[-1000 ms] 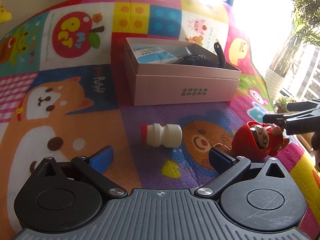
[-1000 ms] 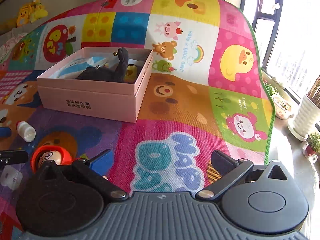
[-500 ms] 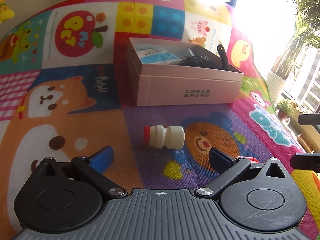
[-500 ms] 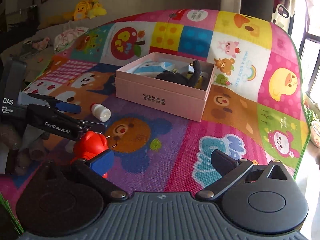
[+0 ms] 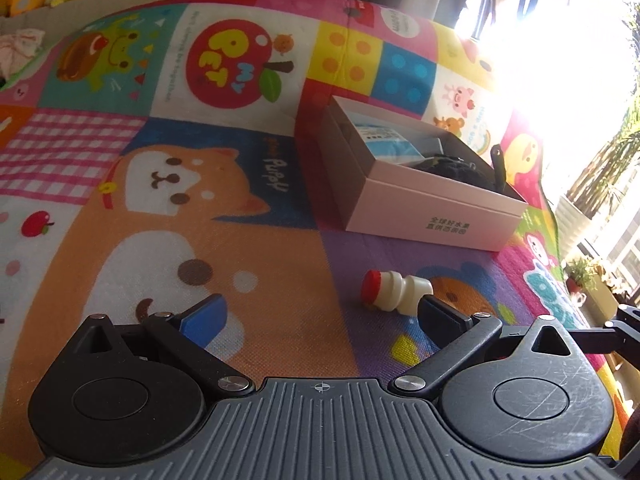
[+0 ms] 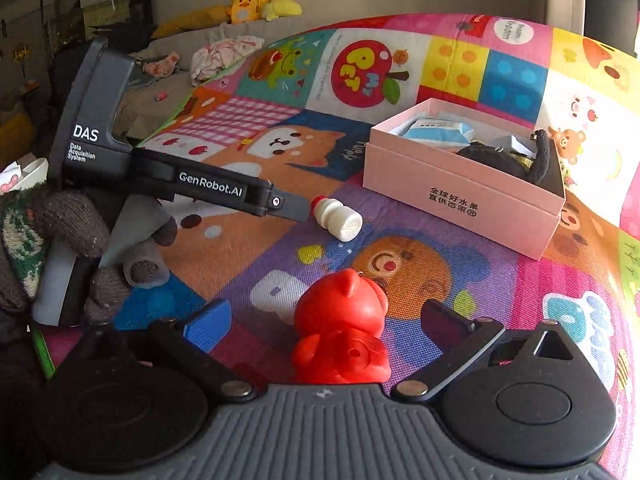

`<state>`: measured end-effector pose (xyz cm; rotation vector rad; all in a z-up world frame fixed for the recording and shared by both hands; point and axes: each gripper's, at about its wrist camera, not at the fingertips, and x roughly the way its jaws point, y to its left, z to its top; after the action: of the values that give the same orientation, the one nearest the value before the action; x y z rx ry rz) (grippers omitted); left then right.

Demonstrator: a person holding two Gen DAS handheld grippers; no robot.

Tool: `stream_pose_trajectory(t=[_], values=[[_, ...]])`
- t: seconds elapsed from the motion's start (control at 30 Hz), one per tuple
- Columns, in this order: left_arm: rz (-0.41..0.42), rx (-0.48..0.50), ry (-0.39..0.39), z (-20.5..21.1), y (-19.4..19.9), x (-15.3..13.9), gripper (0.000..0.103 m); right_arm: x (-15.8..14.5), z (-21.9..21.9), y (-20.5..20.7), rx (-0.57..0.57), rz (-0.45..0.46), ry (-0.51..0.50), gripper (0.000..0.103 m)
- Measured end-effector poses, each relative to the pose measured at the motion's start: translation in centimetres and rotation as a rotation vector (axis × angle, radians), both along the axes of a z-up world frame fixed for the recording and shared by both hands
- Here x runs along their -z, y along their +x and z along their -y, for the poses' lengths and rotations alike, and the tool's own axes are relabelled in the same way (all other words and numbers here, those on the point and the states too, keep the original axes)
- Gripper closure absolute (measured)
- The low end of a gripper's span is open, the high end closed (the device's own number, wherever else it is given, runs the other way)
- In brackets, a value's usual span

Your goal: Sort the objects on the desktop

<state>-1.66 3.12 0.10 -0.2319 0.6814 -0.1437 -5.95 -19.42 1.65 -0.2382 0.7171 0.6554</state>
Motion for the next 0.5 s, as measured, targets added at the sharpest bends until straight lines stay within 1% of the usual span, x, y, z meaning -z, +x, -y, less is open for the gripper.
stream_pose_trajectory(t=[0.03, 0.1, 0.13, 0.17, 0.23, 0.3, 0.37, 0.4, 0.47, 0.5], values=[[-0.002, 0.001, 0.0, 0.0, 0.0, 0.1, 0.0, 0.1, 0.1, 0.2, -0.001, -0.022, -0.003, 0.019], [-0.01, 0.006, -0.004, 0.1, 0.1, 0.3, 0.0, 0.3, 0.5, 0.5, 0.013, -0.048, 0.001, 0.021], [-0.013, 0.009, -0.006, 0.1, 0.1, 0.5, 0.0, 0.4, 0.9, 0.7, 0.028, -0.061, 0.006, 0.025], [-0.008, 0.009, 0.0, 0.2, 0.0, 0.6, 0.0, 0.5, 1.1, 1.0, 0.041, -0.078, 0.009, 0.037], [-0.006, 0.016, 0.004, 0.4, 0.0, 0.6, 0.0, 0.6, 1.9, 1.8, 0.07, -0.129, 0.026, 0.054], [-0.007, 0.022, 0.001, 0.4, -0.1, 0.6, 0.0, 0.3, 2.6, 2.3, 0.118, -0.124, 0.038, 0.054], [-0.007, 0.021, 0.0, 0.4, -0.1, 0.6, 0.0, 0.0, 3.0, 2.3, 0.193, -0.046, -0.009, 0.054], [-0.007, 0.02, 0.0, 0.4, 0.0, 0.6, 0.0, -0.1, 2.8, 2.0, 0.224, 0.01, -0.051, 0.054], [-0.007, 0.013, 0.001, 0.5, -0.1, 0.6, 0.0, 0.2, 2.1, 1.4, 0.271, 0.153, -0.168, 0.054], [-0.006, 0.011, 0.002, 0.6, -0.1, 0.6, 0.0, 0.4, 1.9, 1.1, 0.275, 0.18, -0.194, 0.054]])
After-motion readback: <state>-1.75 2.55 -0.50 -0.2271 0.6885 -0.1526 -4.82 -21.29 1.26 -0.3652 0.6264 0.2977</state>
